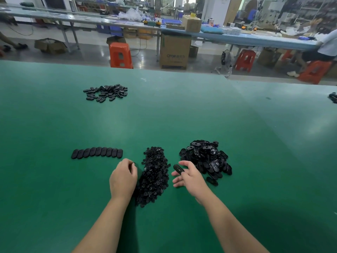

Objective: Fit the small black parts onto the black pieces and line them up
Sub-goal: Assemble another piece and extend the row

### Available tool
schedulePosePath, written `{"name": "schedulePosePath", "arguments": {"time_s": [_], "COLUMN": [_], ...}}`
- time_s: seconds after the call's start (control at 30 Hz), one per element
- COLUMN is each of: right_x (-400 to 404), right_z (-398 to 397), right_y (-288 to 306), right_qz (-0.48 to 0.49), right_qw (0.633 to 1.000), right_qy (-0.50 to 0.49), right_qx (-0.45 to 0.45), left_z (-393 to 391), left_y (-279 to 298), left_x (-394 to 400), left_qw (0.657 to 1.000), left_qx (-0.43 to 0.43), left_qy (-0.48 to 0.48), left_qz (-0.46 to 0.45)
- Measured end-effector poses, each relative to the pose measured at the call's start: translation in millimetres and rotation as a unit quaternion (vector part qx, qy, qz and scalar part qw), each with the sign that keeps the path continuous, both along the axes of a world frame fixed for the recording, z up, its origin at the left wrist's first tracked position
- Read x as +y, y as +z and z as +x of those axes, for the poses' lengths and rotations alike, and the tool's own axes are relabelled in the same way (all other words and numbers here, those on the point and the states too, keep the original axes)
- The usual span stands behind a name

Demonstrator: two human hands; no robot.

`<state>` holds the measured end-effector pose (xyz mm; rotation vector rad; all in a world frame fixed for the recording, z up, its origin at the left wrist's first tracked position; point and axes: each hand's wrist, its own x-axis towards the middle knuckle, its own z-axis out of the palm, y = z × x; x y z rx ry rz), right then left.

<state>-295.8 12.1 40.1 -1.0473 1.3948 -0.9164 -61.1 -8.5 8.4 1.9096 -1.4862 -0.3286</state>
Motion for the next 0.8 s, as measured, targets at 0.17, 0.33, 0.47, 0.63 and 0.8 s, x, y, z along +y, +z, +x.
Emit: {"name": "schedulePosePath", "arguments": {"time_s": [0.17,0.33,0.47,0.63,0.8], "right_x": [13.9,17.6,20.6,19.8,18.2], "right_z": [6.3,12.0,14.8,13.7,14.1], "right_y": [-18.2,-26.5,-28.2,-30.0,-32.8], "right_qz": [-0.026,-0.074,-0.100,-0.137,-0.116], "right_qw": [0.999,0.994,0.988,0.975,0.983], "right_qy": [-0.037,-0.038,-0.046,-0.060,-0.067], "right_qx": [-0.003,0.065,0.106,0.162,0.129], "left_z": [0.4,0.3,1.4,-13.3,-28.8], "left_y": [0.2,1.8,8.0,20.5,31.0], "left_x": [3.3,5.8,6.0,2.9,1.1], "left_qw": [0.999,0.995,0.980,0.925,0.898], "left_qx": [0.032,0.091,0.199,0.377,0.440], "left_qy": [-0.019,-0.023,0.009,0.038,0.030], "left_qz": [-0.007,-0.018,-0.007,0.003,-0.002]}}
